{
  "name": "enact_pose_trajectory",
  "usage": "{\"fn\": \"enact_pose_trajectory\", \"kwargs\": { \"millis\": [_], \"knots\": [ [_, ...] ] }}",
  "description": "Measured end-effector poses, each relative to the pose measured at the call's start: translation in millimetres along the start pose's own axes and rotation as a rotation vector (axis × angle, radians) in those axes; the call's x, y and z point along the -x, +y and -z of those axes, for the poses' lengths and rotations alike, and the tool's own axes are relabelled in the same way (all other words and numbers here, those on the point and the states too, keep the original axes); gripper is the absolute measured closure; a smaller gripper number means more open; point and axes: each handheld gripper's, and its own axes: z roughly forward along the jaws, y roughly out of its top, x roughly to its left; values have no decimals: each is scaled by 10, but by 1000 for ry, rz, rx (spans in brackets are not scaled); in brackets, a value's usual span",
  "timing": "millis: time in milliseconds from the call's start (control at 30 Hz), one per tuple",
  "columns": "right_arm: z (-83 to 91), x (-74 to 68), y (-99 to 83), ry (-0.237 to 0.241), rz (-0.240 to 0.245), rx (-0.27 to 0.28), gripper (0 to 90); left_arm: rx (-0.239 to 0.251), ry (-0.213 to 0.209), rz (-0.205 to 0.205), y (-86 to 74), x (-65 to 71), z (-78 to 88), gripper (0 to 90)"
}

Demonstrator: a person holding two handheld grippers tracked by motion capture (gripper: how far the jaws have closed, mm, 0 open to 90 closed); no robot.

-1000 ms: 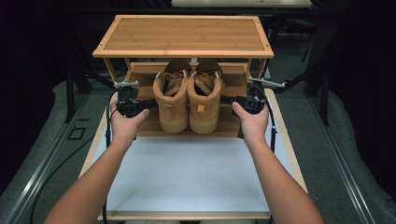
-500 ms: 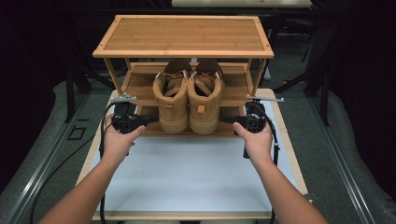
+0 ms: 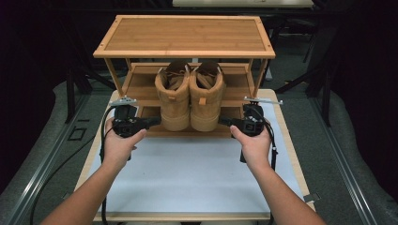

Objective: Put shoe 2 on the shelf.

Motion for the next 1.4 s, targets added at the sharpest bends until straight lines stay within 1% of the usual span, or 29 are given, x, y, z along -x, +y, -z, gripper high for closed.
{"fn": "enact_pose_trajectory", "kwargs": {
  "millis": [33, 67, 133, 200, 233, 267, 300, 400, 467, 533, 567, 600, 633, 700, 733, 767, 800, 867, 900, 1000, 1033, 1067, 1100, 1133, 1200, 1233, 1267, 1367, 1400],
  "knots": [
    [13, 3, 20, 18, -10, 13, 900, 14, -4, 4, 26, 6, 14, 900],
    [38, 1, 50, 26, -11, 11, 900, 18, -9, 5, 60, 9, 26, 900],
    [57, -22, 107, 34, -8, 35, 900, 19, -11, 2, 122, 26, 30, 900],
    [76, -46, 166, 2, 21, 31, 900, 10, 1, -15, 176, 50, 0, 900],
    [63, -40, 189, -12, 20, 44, 900, 9, 2, -11, 192, 61, -27, 900],
    [61, -22, 214, -23, 17, 37, 900, 5, 7, -14, 207, 68, -57, 900],
    [37, -4, 229, -41, 13, 51, 900, 0, 11, -21, 223, 62, -87, 900],
    [-29, 52, 278, -52, 0, 47, 900, 15, 38, -3, 264, 25, -167, 900],
    [-96, 68, 326, -36, -10, 58, 900, 26, 46, 17, 295, -32, -214, 900],
    [-147, 67, 363, -48, -10, 62, 900, 30, 52, 28, 326, -85, -259, 900],
    [-165, 67, 389, -56, -8, 51, 900, 29, 54, 31, 338, -110, -279, 900],
    [-196, 68, 409, -70, -6, 57, 900, 30, 54, 43, 346, -124, -306, 900],
    [-224, 75, 424, -71, -5, 65, 900, 26, 57, 43, 354, -135, -333, 900],
    [-273, 91, 443, -105, 1, 58, 900, 18, 71, 41, 361, -152, -392, 900],
    [-301, 110, 447, -113, -6, 59, 900, 25, 67, 47, 362, -159, -400, 900],
    [-304, 128, 452, -99, -10, 55, 900, 29, 70, 52, 367, -168, -410, 900],
    [-324, 140, 456, -91, -21, 73, 900, 29, 66, 58, 370, -177, -416, 900],
    [-335, 156, 464, -85, -30, 72, 900, 29, 57, 62, 379, -192, -415, 900],
    [-325, 156, 471, -85, -28, 56, 900, 28, 56, 64, 378, -191, -418, 900],
    [-323, 160, 475, -84, -29, 53, 900, 28, 63, 59, 374, -184, -418, 900],
    [-334, 159, 469, -86, -29, 65, 900, 26, 60, 56, 367, -189, -416, 900],
    [-334, 159, 469, -86, -29, 65, 900, 26, 60, 56, 367, -189, -416, 900],
    [-322, 164, 464, -82, -26, 53, 900, 23, 58, 53, 365, -191, -413, 900],
    [-329, 172, 460, -80, -27, 60, 900, 21, 58, 50, 366, -193, -411, 900],
    [-328, 191, 465, -67, -37, 56, 900, 15, 60, 46, 370, -194, -409, 900],
    [-318, 198, 470, -63, -39, 41, 900, 15, 61, 45, 373, -193, -409, 900],
    [-327, 199, 472, -61, -42, 50, 900, 13, 61, 46, 375, -193, -409, 900],
    [-323, 191, 478, -63, -37, 43, 900, 12, 64, 44, 377, -197, -403, 900],
    [-325, 193, 476, -57, -38, 47, 900, 9, 62, 43, 379, -202, -396, 900]
  ]
}}
